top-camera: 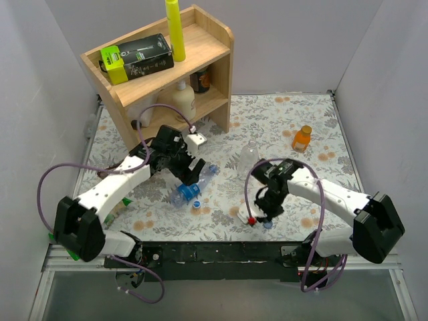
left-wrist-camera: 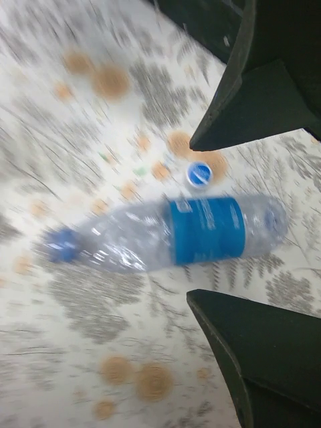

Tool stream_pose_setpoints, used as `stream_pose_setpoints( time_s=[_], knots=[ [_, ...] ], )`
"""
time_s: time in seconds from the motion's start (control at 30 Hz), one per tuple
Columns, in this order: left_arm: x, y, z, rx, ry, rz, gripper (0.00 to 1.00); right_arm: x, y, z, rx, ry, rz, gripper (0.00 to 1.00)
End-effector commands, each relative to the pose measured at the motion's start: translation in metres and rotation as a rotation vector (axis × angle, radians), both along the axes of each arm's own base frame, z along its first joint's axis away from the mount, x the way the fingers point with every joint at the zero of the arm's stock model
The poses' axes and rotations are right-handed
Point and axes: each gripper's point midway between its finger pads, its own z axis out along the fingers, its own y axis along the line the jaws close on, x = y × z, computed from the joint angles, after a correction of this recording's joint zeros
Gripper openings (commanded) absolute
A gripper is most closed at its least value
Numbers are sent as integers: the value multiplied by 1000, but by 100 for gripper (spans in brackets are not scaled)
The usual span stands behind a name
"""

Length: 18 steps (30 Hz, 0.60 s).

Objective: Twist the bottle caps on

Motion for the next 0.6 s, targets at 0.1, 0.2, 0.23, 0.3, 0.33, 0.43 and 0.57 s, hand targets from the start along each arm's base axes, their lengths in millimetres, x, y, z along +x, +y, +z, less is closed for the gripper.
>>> stream_pose_setpoints(
  time_s=[0.1,0.2,0.23,0.3,0.33,0.43,0.57],
  knots=[
    [-26,-53,148,-590,-334,-151,87,93,111,154,496,-177,-606,1],
    [-26,-66,166,-654,-279,-168,83,135,127,207,726,-283,-840,1],
    [-25,-69,164,-657,-240,-165,81,149,133,231,829,-328,-877,1],
    [-21,-77,167,-671,-196,-176,77,167,130,247,876,-393,-981,1],
    [-21,-81,169,-688,-172,-177,76,174,130,261,920,-422,-1001,1],
    [-13,-87,168,-709,-140,-148,74,184,128,276,962,-480,-1021,1],
    [-13,-95,174,-759,-94,-156,74,186,129,279,974,-512,-1003,1]
  ],
)
